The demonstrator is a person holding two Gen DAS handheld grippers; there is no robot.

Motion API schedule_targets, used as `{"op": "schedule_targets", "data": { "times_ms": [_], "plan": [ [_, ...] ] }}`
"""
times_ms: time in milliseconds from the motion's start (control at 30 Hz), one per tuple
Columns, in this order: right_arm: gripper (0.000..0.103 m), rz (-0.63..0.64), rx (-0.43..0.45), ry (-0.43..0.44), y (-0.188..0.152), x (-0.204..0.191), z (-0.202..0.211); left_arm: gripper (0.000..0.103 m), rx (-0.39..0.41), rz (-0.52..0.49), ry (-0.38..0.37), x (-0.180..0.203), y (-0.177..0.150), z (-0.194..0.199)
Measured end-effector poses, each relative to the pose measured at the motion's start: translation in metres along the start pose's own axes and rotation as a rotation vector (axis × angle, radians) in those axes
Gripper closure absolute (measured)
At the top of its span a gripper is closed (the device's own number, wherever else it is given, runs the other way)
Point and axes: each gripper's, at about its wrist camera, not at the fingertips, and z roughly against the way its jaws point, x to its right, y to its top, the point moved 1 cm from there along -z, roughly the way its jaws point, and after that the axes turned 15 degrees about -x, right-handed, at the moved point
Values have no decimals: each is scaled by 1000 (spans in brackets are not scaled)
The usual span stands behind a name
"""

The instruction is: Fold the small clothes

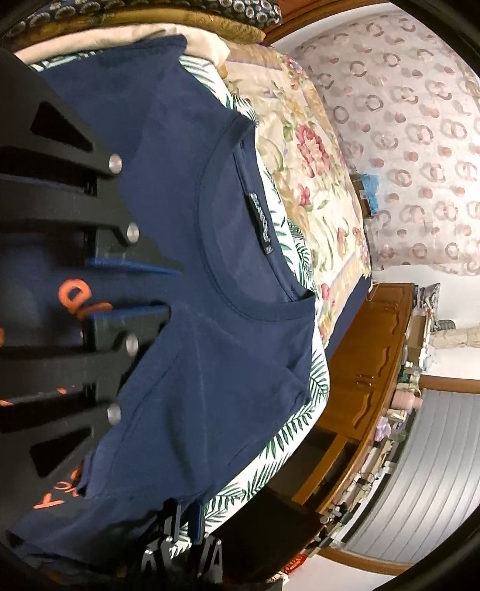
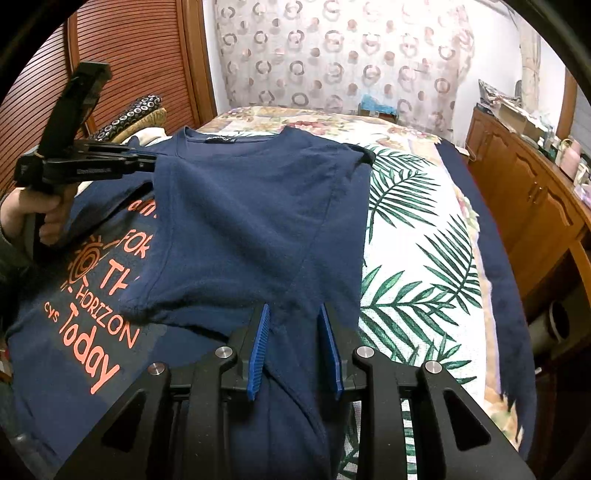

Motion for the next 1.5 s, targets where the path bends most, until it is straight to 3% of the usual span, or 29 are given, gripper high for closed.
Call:
{"op": "schedule_targets", "data": {
  "times_ms": [100, 433, 500, 567, 633, 767, 967, 1200, 1500],
  "plan": [
    [72, 1, -1, 3, 0, 0, 0, 62, -1, -1, -14, -5, -9, 9],
    [70, 5, -2, 2, 1, -1, -1, 57, 21, 57, 22, -49, -38, 43],
    [70, 14, -10, -7, 2, -2, 0, 32, 42, 79, 38, -61, -40, 51],
    [70, 28, -11, -16, 7, -2, 2, 27, 71, 97, 62, -73, -39, 60],
    [68, 44, 3, -16, 16, -2, 6, 27, 84, 114, 80, -87, -37, 66],
    [53, 59, 29, -22, 41, 5, 10, 27, 88, 154, 144, -109, -32, 67],
    [53, 66, 31, -45, 80, 19, -11, 29, 49, 173, 200, -129, -21, 55],
    [52, 57, -9, -28, 119, 40, -54, 47, -30, 180, 219, -139, -1, 31],
    [50, 81, -12, -29, 141, 42, -77, 57, -134, 206, 243, -158, 8, 3]
  ]
}}
